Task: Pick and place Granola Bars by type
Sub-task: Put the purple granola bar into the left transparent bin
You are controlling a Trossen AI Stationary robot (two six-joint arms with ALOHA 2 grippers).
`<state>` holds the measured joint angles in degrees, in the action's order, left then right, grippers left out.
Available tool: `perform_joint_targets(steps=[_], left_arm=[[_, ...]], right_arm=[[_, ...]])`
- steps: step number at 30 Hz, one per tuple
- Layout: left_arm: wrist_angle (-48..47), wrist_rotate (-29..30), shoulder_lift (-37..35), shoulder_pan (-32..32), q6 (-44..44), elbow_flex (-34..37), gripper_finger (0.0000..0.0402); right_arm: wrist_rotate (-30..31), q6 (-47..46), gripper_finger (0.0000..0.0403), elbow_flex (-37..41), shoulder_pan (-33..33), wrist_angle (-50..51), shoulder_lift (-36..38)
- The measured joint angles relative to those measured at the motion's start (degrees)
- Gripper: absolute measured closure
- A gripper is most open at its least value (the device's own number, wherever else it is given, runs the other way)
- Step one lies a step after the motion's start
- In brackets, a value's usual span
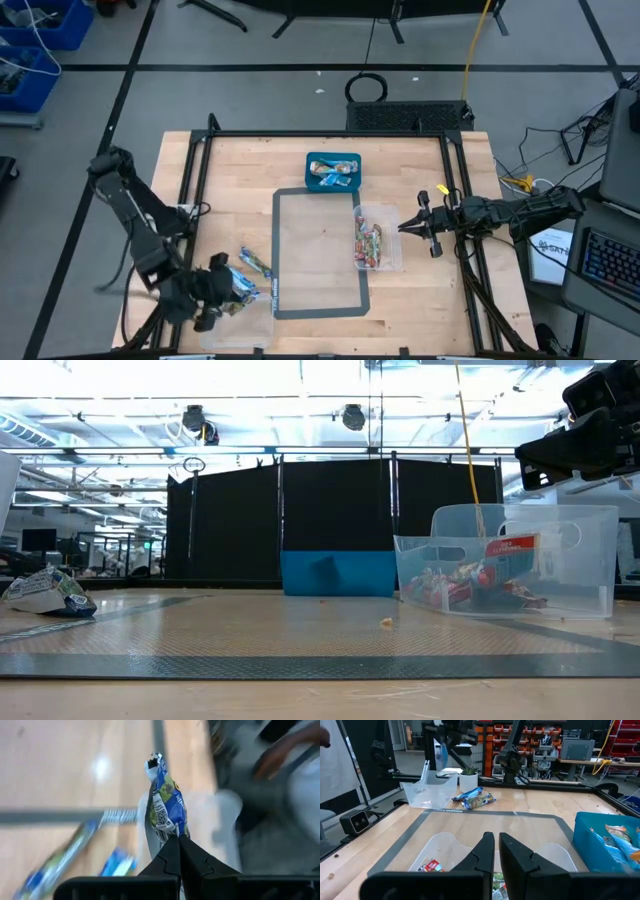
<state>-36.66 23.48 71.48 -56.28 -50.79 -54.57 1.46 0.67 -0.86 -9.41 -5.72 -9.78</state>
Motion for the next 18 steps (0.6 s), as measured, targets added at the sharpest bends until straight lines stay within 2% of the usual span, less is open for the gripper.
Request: perform_joint_targets(steps=[3,7,11,18], left_arm=[[-9.39,-3.41,4.66,-0.73,-3.32,-4.38,0.0401],[-15.33,-9.78,9.73,-0.89,-3.13,-7.2,0.0401],[-15.94,-14.29,12.37,-0.35,-3.61,-7.67,0.0401],[-15.74,-15.28,12.9,0.69,-4.37,-7.69,0.0401]], right_arm=[[0.01,0.0,0.0383,0.0,0.0,0.0,0.0],[0.02,0.0,0.0383,0.0,0.0,0.0,-0.02],[0.02,0.0,0.0383,0.0,0.0,0.0,-0.02],[0.01,0.0,0.0383,0.0,0.0,0.0,-0.01]])
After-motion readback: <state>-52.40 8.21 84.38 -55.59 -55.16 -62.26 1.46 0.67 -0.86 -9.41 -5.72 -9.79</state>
